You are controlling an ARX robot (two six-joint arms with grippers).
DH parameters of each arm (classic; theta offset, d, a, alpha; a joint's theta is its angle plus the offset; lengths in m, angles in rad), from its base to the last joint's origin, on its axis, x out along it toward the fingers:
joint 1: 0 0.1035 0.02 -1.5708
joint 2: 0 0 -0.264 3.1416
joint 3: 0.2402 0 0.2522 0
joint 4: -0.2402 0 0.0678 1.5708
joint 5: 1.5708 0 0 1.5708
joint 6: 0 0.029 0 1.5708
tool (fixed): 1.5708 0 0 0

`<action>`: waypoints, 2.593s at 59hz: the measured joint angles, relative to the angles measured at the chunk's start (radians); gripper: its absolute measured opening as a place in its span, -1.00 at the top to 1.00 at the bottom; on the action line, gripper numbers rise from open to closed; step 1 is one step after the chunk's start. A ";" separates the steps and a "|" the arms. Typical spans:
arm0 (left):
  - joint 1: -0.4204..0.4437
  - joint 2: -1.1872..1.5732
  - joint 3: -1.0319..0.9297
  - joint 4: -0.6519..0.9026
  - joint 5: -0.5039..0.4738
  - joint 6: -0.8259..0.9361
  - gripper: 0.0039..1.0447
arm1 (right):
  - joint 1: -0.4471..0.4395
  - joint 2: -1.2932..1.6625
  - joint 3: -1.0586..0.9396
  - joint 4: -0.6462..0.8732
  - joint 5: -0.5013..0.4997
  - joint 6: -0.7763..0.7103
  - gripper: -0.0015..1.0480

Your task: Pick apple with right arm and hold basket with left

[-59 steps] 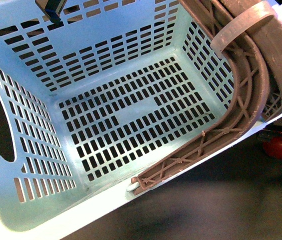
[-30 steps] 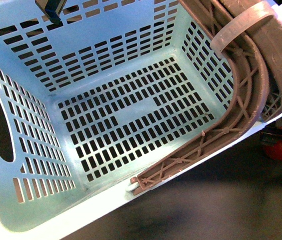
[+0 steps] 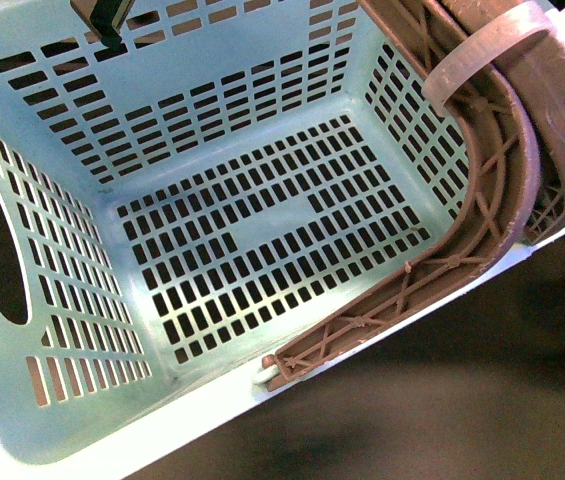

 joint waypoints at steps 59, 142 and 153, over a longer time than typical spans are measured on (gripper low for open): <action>0.000 0.000 0.000 0.000 0.000 0.000 0.72 | 0.558 -0.422 -0.134 -0.079 -0.053 0.229 -0.69; -0.001 0.005 0.003 -0.002 0.006 -0.001 0.72 | 0.185 -1.092 -0.766 0.224 -0.031 -0.058 0.96; 0.002 0.005 0.003 -0.002 -0.003 0.001 0.72 | 0.185 -1.191 -0.793 0.155 -0.031 -0.058 0.96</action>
